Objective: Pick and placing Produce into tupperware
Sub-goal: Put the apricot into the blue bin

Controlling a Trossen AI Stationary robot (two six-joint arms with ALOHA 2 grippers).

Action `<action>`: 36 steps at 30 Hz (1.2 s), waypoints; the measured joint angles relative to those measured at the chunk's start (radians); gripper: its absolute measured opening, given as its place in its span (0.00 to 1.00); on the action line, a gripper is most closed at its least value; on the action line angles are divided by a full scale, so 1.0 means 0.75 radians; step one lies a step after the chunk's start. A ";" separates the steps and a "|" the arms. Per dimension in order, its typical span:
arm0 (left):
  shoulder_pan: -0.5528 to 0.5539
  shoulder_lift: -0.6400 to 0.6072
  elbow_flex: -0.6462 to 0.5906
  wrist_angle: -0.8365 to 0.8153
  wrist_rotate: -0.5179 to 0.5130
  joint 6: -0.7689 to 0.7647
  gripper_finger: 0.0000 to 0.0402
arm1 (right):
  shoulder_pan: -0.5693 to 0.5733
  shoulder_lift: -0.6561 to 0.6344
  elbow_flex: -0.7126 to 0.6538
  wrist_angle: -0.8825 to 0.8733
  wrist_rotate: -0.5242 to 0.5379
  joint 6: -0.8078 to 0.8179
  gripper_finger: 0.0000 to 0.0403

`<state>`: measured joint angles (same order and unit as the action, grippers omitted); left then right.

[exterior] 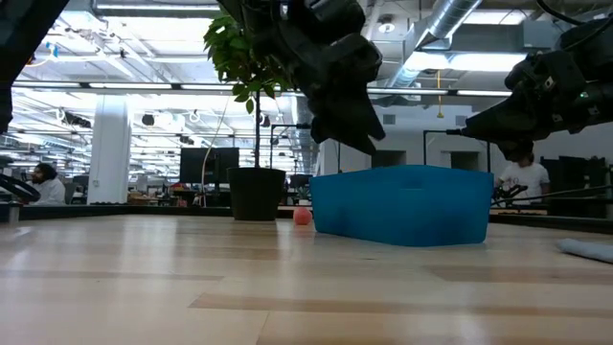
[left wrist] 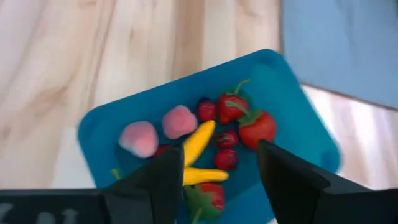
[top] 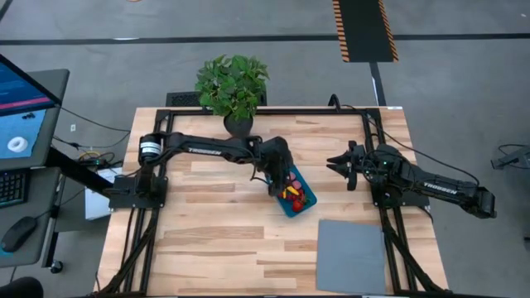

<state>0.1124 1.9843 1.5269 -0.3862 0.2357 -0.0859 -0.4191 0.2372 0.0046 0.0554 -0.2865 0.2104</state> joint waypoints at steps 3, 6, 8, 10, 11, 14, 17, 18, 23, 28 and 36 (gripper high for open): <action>0.006 -0.018 0.000 0.007 0.106 -0.030 0.50 | 0.000 -0.001 0.000 0.002 0.001 -0.006 0.33; 0.003 -0.075 -0.001 0.039 0.191 -0.037 0.49 | -0.008 -0.002 0.000 0.010 0.005 -0.209 0.33; 0.001 -0.134 -0.001 0.038 0.217 -0.029 0.48 | -0.012 -0.001 0.000 0.005 0.005 -0.328 0.33; -0.006 -0.212 -0.004 0.035 0.218 0.007 0.47 | -0.011 -0.001 0.000 0.004 0.005 -0.399 0.33; -0.010 -0.260 -0.015 0.063 0.216 0.015 0.47 | -0.012 -0.001 0.000 0.004 0.005 -0.422 0.33; -0.032 -0.426 -0.086 0.182 0.199 0.021 0.47 | -0.012 -0.001 0.000 0.002 0.004 -0.428 0.33; -0.064 -0.619 -0.211 0.281 0.137 0.042 0.47 | -0.011 -0.001 0.000 0.003 0.003 -0.408 0.33; -0.077 -0.694 -0.267 0.302 0.089 0.055 0.47 | -0.011 -0.003 0.000 0.006 0.003 -0.362 0.33; -0.159 -1.053 -0.589 0.469 -0.120 0.083 0.47 | -0.002 -0.001 0.000 0.039 0.006 0.099 0.33; -0.250 -1.371 -0.934 0.749 -0.256 0.074 0.47 | 0.005 -0.003 0.000 0.193 0.014 0.283 0.33; -0.374 -1.665 -1.292 0.956 -0.310 0.071 0.47 | 0.072 0.001 0.000 0.495 0.076 0.349 0.33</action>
<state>-0.1679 0.7359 0.5578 0.3309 0.0029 -0.0323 -0.3652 0.2382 0.0047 0.4269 -0.2297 0.4719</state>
